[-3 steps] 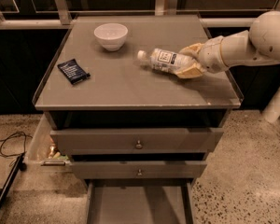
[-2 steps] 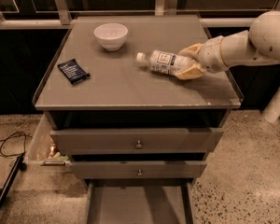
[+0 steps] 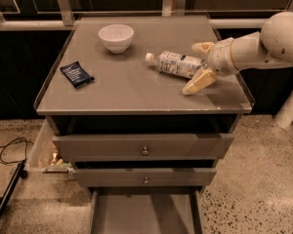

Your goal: Pick blue plastic bottle from bottom drawer and place on counter

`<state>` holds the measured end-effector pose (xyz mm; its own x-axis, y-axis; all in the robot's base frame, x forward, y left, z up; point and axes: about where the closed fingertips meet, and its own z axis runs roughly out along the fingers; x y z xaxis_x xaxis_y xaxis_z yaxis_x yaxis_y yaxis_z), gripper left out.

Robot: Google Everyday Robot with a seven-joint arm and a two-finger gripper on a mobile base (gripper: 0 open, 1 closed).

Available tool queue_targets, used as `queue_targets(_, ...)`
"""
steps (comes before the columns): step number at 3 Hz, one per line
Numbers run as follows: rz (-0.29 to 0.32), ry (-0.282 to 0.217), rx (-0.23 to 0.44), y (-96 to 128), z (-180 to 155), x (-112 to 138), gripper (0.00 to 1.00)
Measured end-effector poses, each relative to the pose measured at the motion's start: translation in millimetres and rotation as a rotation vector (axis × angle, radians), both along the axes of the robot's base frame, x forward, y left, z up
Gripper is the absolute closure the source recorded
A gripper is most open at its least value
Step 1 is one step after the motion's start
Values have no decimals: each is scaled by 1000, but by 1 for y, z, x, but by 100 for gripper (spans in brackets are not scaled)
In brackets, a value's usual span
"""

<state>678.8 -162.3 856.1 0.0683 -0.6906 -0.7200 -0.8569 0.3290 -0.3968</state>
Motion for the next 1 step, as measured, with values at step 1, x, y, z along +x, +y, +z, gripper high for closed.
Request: queue_targets(1, 0, 0, 0, 0, 0, 0, 0)
